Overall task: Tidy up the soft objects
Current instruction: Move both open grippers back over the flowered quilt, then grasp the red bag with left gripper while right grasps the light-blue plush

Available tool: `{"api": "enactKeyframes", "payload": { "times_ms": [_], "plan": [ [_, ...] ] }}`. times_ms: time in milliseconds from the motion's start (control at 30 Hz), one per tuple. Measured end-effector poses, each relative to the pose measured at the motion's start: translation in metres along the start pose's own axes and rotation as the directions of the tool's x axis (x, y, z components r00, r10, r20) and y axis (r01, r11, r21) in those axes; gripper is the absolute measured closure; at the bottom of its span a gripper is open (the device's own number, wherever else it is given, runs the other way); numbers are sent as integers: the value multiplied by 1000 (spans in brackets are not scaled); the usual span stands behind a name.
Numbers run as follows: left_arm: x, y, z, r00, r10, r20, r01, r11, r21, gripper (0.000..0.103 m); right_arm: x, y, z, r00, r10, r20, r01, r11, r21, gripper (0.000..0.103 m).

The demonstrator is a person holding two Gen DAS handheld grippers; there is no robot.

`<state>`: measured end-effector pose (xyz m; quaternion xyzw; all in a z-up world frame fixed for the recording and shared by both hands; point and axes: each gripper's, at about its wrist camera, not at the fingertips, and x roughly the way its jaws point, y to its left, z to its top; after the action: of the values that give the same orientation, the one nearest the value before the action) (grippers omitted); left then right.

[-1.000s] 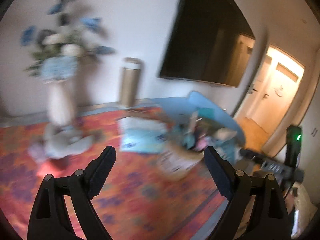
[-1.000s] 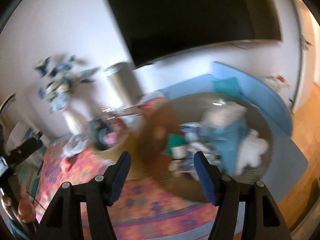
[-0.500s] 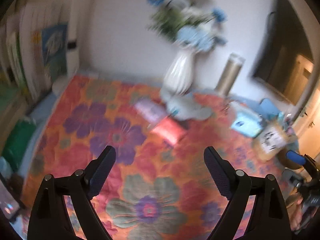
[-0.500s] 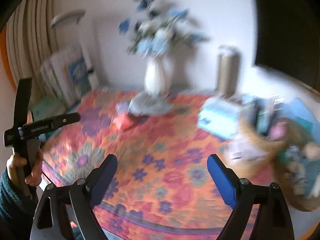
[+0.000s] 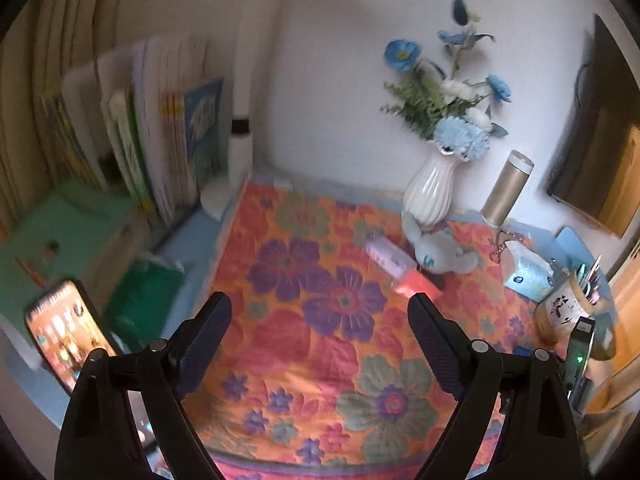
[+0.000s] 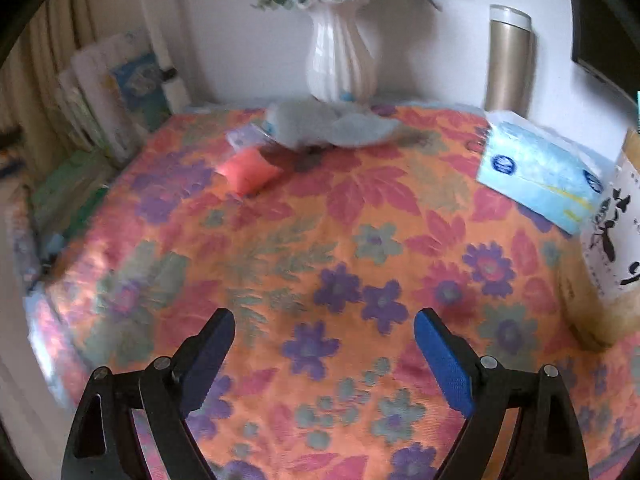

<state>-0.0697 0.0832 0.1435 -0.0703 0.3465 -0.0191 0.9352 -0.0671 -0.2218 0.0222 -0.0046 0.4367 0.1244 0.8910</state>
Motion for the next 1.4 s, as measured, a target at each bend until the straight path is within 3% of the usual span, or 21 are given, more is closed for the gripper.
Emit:
{"api": "enactKeyframes", "payload": {
  "times_ms": [67, 233, 400, 533, 733, 800, 900, 967, 1033, 1133, 1267, 1367, 1400],
  "plan": [
    [20, -17, -5, 1000, -8, -22, 8, 1000, 21, 14, -2, -2, 0, 1000, 7, 5, -7, 1000, 5, 13],
    [90, -62, -24, 987, -106, -120, 106, 994, -7, 14, -4, -19, -2, 999, 37, -8, -36, 997, 69, 13],
    [136, -97, -21, 972, -165, -165, 162, 986, -35, 14, -18, -34, 11, 999, 29, -34, -25, 995, 97, 13],
    [171, -125, -16, 979, -51, -198, 54, 998, 9, 14, -34, -43, 38, 997, 81, 0, -80, 985, 154, 13],
    [214, -133, -22, 968, -42, -248, 40, 999, -13, 15, -22, -45, 86, 986, 167, 6, -164, 958, 235, 12],
    [218, -129, -26, 969, -34, -244, 34, 999, -6, 26, -6, -40, 104, 978, 206, -8, -197, 945, 260, 12],
    [208, -124, -31, 972, -17, -233, 29, 998, 47, 54, 29, -35, 126, 952, 303, -41, -272, 900, 341, 12],
    [202, -112, -33, 974, -52, -221, 62, 997, 39, 54, 50, -37, 136, 927, 371, -47, -318, 850, 421, 12],
    [198, -103, -35, 974, -104, -203, 108, 994, 12, 54, 76, -42, 145, 891, 451, -45, -365, 771, 522, 12],
    [198, -103, -34, 974, -121, -193, 123, 992, 0, 54, 107, -44, 152, 855, 518, -38, -380, 673, 634, 12],
    [198, -110, -36, 977, -101, -188, 109, 993, 33, 53, 130, -37, 160, 879, 473, -55, -311, 658, 686, 12],
    [198, -110, -36, 977, -100, -188, 107, 994, 28, 53, 135, -29, 165, 907, 420, -25, -279, 645, 712, 4],
    [199, -107, -35, 975, -113, -189, 117, 993, 8, 53, 136, -26, 168, 917, 398, -37, -257, 658, 708, 4]
  ]
}}
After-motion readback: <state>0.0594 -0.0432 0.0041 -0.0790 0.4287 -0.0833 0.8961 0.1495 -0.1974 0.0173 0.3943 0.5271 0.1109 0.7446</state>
